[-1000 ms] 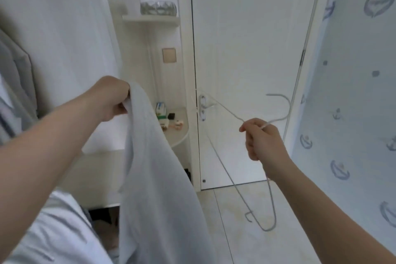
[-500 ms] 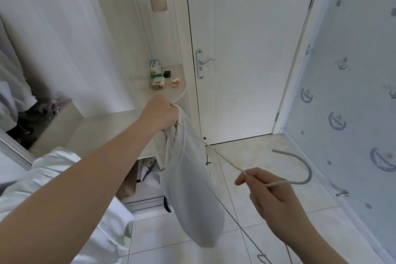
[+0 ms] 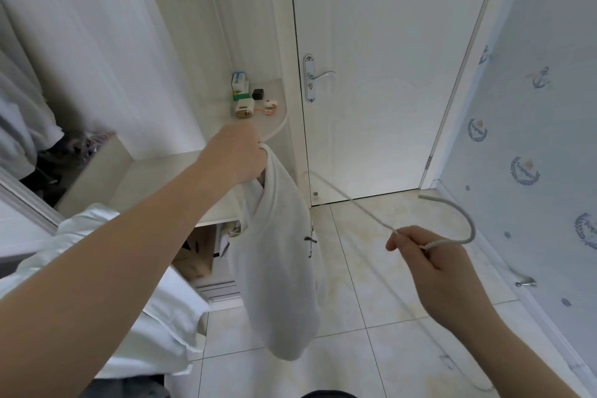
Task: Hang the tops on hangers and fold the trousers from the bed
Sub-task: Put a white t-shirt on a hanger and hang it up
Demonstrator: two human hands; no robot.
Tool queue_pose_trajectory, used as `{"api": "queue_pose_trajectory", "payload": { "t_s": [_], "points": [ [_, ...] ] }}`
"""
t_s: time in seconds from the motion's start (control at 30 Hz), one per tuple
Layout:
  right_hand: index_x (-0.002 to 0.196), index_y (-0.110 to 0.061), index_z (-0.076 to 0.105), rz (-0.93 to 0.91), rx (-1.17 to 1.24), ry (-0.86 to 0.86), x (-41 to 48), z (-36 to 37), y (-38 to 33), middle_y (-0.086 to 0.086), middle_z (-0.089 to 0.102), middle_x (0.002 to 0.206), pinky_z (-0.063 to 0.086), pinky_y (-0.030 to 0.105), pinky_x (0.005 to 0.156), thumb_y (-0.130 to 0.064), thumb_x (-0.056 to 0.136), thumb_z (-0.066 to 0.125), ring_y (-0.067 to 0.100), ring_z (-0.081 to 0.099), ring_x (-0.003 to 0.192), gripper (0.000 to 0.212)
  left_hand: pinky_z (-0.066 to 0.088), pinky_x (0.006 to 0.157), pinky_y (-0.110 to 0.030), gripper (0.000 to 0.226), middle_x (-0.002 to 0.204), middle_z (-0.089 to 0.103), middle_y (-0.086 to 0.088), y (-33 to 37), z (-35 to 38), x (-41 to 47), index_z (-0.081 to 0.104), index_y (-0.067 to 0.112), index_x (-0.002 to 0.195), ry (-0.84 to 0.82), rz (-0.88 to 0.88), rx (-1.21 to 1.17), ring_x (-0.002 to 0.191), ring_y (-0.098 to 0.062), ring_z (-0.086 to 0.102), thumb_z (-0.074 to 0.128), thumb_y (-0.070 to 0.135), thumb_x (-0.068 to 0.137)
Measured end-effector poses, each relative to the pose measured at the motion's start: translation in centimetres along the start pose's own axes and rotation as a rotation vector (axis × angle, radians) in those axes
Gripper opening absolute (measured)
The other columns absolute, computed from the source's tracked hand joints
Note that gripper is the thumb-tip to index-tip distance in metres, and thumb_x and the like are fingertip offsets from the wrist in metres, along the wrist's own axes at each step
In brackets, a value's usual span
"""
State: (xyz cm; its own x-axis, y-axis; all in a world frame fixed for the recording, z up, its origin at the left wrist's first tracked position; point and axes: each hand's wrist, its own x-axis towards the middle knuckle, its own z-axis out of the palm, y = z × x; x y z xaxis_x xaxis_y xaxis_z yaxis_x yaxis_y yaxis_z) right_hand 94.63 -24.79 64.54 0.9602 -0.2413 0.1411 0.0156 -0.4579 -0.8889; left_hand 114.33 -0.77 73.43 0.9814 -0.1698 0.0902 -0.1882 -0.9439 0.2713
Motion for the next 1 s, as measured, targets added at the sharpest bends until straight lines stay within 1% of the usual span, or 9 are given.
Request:
{"api": "queue_pose_trajectory", "payload": {
  "t_s": [0.17,0.23,0.33,0.4,0.57,0.63,0.77,0.87,1.0],
  "points": [
    [0.077,-0.025,0.069,0.025,0.097,0.031,1.9,-1.9,0.4,-0.006,0.028,0.045,0.021,0.020,0.040,-0.020,0.100,0.052,0.011,0.024,0.041,0.029,0.025,0.049,-0.027,0.041,0.049,0.035,0.000,0.0,-0.1,-0.2,0.036,0.017,0.046,-0.016,-0.010,-0.006,0.051,-0.020,0.034,0.047,0.010,0.085],
    [0.080,-0.022,0.071,0.011,0.235,-0.012,1.6,-2.5,0.0,-0.002,0.027,0.047,0.019,0.021,0.043,-0.034,0.090,0.056,0.015,0.022,0.042,0.022,0.030,0.051,-0.027,0.035,0.055,0.040,-0.003,-0.2,0.0,-0.1,0.039,0.014,0.051,-0.001,-0.040,-0.003,0.053,-0.023,0.039,0.048,0.011,0.085],
    [0.082,-0.015,0.072,0.021,0.362,-0.143,0.6,-2.5,-0.3,0.001,0.026,0.047,0.019,0.020,0.045,-0.047,0.078,0.057,0.015,0.020,0.043,0.036,0.045,0.055,-0.032,0.029,0.060,0.048,-0.007,-0.1,0.2,-0.1,0.044,0.012,0.058,-0.021,-0.088,-0.029,0.057,-0.026,0.053,0.049,0.012,0.087],
    [0.082,-0.014,0.072,0.037,0.381,-0.217,-0.1,-2.1,-0.6,0.001,0.026,0.048,0.020,0.019,0.045,-0.049,0.077,0.058,0.015,0.020,0.042,0.037,0.057,0.062,-0.037,0.027,0.062,0.053,-0.009,0.0,0.4,0.0,0.048,0.010,0.061,-0.040,-0.107,-0.055,0.059,-0.029,0.063,0.051,0.012,0.088],
    [0.080,-0.017,0.071,0.108,0.328,-0.265,-1.1,-0.7,-1.4,0.005,0.023,0.052,0.016,0.024,0.045,-0.041,0.085,0.058,0.018,0.020,0.045,0.027,0.063,0.065,-0.041,0.025,0.071,0.067,-0.015,0.3,0.4,0.5,0.065,0.000,0.074,-0.059,-0.132,-0.111,0.059,-0.030,0.070,0.053,0.014,0.092],
    [0.078,-0.021,0.071,0.104,0.248,-0.245,-1.0,-0.5,-1.5,0.002,0.026,0.051,0.019,0.026,0.043,-0.030,0.096,0.057,0.016,0.022,0.045,0.025,0.061,0.057,-0.035,0.024,0.070,0.067,-0.015,0.6,0.4,0.6,0.066,0.001,0.075,-0.072,-0.124,-0.126,0.055,-0.027,0.068,0.053,0.014,0.092],
    [0.074,-0.025,0.069,0.117,0.121,-0.213,-0.8,-0.9,-1.1,0.000,0.026,0.051,0.021,0.022,0.042,-0.024,0.096,0.053,0.017,0.023,0.047,0.027,0.041,0.038,-0.022,0.035,0.054,0.049,-0.006,0.8,0.7,0.3,0.048,0.011,0.055,-0.079,-0.042,-0.115,0.048,-0.023,0.054,0.050,0.006,0.090],
    [0.071,-0.026,0.069,0.148,0.075,-0.190,-0.6,-1.2,-0.4,-0.001,0.026,0.051,0.022,0.020,0.041,-0.022,0.095,0.054,0.016,0.023,0.046,0.028,0.030,0.046,-0.025,0.038,0.053,0.043,-0.003,0.6,0.5,0.0,0.053,0.011,0.055,-0.112,0.029,-0.067,0.052,-0.019,0.041,0.049,0.005,0.093],
    [0.070,-0.028,0.069,0.177,0.021,-0.147,-0.2,-1.4,0.5,-0.003,0.026,0.049,0.021,0.019,0.040,-0.020,0.096,0.055,0.013,0.023,0.043,0.030,0.028,0.053,-0.028,0.027,0.058,0.042,-0.006,0.5,0.3,-0.6,0.059,0.002,0.065,-0.218,0.123,-0.076,0.056,-0.018,0.037,0.048,0.002,0.089]
  ]
}}
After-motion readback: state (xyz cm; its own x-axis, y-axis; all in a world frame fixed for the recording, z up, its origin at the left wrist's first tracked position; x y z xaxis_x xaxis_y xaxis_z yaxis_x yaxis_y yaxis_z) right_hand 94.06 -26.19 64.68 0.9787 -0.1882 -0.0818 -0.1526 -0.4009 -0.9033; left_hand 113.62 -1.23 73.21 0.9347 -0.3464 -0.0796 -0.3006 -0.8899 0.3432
